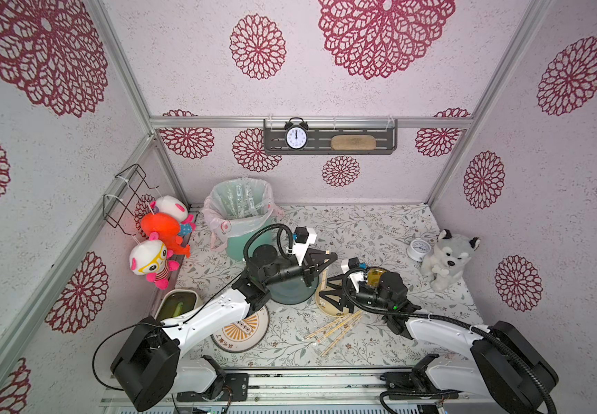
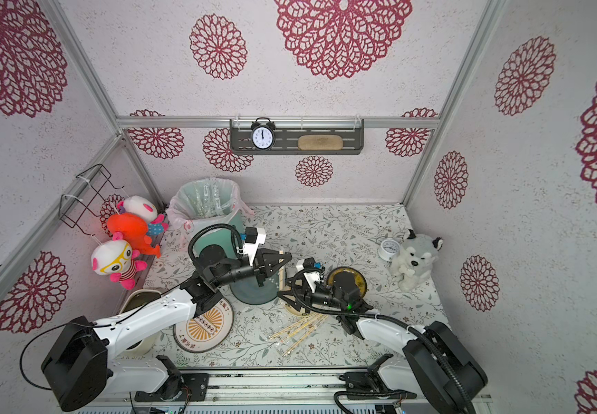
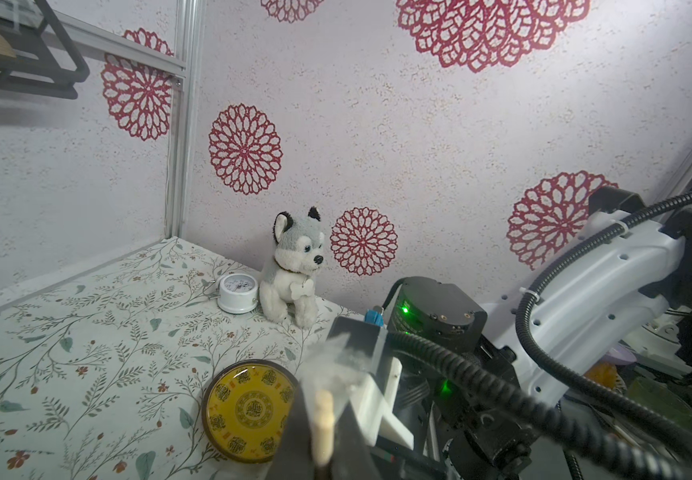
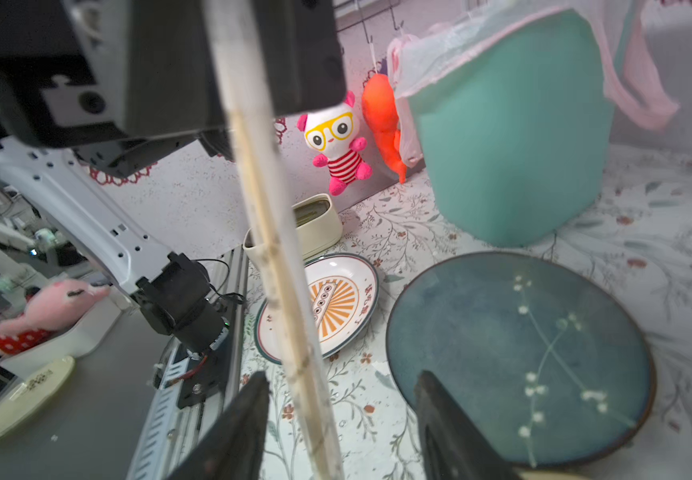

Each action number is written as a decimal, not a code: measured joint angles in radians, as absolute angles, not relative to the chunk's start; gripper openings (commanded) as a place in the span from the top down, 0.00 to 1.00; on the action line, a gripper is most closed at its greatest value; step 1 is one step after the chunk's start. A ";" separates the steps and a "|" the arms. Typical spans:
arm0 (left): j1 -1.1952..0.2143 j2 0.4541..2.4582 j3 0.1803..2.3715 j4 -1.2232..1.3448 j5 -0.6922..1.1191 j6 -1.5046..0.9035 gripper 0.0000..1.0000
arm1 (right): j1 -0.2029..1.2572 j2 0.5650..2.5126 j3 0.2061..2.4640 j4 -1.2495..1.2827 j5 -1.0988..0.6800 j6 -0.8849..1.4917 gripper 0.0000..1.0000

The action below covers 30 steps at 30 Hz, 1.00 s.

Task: Remove the packaging of disposable chopsticks
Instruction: Pick up the disposable chopsticks from the center of the board.

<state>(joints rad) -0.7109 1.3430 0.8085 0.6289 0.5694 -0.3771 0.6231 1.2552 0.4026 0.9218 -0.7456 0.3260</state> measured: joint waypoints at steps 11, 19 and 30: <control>-0.709 1.342 0.802 0.652 0.567 -0.360 0.51 | 0.635 1.310 0.417 0.992 -0.799 0.310 1.00; -0.648 1.299 0.770 0.696 0.652 -0.397 0.51 | 0.638 1.346 0.414 1.009 -0.802 0.318 1.00; -0.615 1.309 0.792 0.707 0.750 -0.434 0.87 | 0.658 1.285 0.397 0.970 -0.812 0.300 1.00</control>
<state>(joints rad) -0.6151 1.3094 0.7921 0.7074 0.7498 -0.4339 0.6579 1.2854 0.3965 0.9703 -0.8124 0.3000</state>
